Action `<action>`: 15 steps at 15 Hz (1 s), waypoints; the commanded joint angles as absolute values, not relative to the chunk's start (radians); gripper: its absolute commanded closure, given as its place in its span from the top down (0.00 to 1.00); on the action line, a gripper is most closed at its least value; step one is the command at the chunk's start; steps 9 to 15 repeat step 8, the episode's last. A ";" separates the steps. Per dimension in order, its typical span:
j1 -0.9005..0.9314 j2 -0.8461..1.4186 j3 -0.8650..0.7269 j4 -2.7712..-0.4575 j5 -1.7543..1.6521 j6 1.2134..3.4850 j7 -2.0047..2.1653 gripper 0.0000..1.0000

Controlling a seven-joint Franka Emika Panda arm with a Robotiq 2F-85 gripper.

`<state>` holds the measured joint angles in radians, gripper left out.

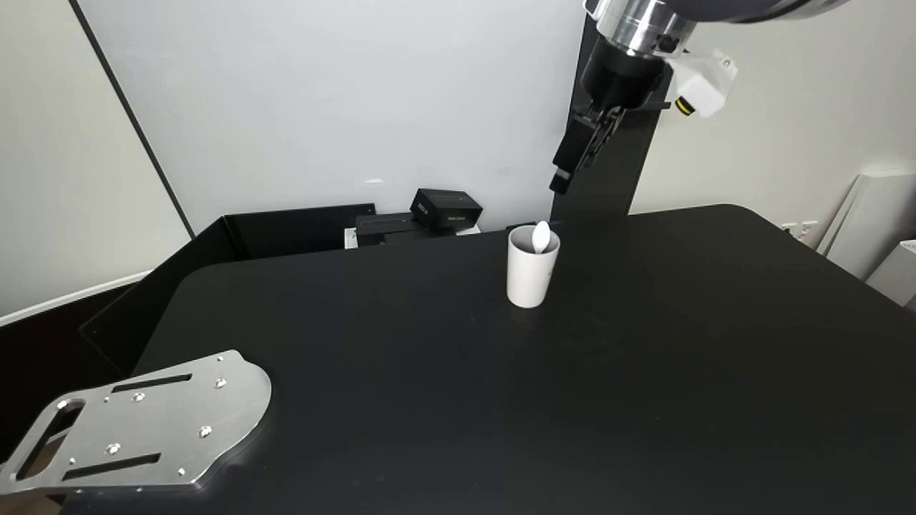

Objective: Pick the spoon and put it in the cup

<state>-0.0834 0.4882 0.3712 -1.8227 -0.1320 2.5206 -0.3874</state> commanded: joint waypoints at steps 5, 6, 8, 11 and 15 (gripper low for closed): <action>0.058 0.383 0.230 -1.833 -0.121 2.293 -0.396 1.00; 0.066 0.377 0.223 -1.833 -0.120 2.283 -0.398 1.00; 0.071 0.381 0.220 -1.833 -0.121 2.286 -0.400 1.00; 0.071 0.381 0.220 -1.833 -0.121 2.286 -0.400 1.00; 0.071 0.381 0.220 -1.833 -0.121 2.286 -0.400 1.00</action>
